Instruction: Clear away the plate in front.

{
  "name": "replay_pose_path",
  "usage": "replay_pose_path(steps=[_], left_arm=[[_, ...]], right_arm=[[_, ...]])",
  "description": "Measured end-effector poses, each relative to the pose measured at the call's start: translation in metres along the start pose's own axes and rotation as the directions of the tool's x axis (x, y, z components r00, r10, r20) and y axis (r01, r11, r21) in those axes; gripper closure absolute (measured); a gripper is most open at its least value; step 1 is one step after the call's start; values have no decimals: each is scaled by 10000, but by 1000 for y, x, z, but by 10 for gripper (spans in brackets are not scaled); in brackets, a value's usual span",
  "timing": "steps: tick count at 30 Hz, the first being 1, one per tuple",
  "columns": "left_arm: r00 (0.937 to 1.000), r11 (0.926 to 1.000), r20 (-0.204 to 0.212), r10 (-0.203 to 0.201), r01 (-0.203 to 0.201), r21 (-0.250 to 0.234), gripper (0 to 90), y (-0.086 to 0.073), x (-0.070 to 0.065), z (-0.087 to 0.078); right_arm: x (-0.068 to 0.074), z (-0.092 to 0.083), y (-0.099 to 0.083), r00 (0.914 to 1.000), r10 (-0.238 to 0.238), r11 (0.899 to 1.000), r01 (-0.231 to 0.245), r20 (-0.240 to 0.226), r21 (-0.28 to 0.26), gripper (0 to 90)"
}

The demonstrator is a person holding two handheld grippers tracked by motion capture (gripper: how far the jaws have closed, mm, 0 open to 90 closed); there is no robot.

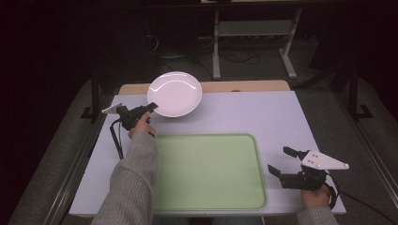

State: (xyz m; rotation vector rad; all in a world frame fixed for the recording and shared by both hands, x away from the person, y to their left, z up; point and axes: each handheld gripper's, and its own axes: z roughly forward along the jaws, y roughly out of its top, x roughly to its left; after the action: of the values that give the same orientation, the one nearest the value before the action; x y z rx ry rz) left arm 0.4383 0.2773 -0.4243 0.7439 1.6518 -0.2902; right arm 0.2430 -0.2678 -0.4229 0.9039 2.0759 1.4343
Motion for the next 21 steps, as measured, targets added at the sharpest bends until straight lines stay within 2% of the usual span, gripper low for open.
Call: replay_pose_path(steps=[2,4,15,21], left_arm=[[10000,10000,-33,-53,53,-54,860,2,-1,-4],[10000,9999,-15,93,-93,-90,860,4,-1,-9],[9997,9994,46,245,-244,-245,860,12,-3,-38],[9986,9982,-11,534,-534,-275,859,15,-3,-53]], right_arm=[[0,0,0,10000,-9,10000,9,-4,-7,135],[0,0,0,10000,-19,10000,19,15,5,135],[-1,-2,0,9999,-27,10000,27,124,-46,135],[-1,-1,0,9999,-49,10000,50,106,-30,135]])
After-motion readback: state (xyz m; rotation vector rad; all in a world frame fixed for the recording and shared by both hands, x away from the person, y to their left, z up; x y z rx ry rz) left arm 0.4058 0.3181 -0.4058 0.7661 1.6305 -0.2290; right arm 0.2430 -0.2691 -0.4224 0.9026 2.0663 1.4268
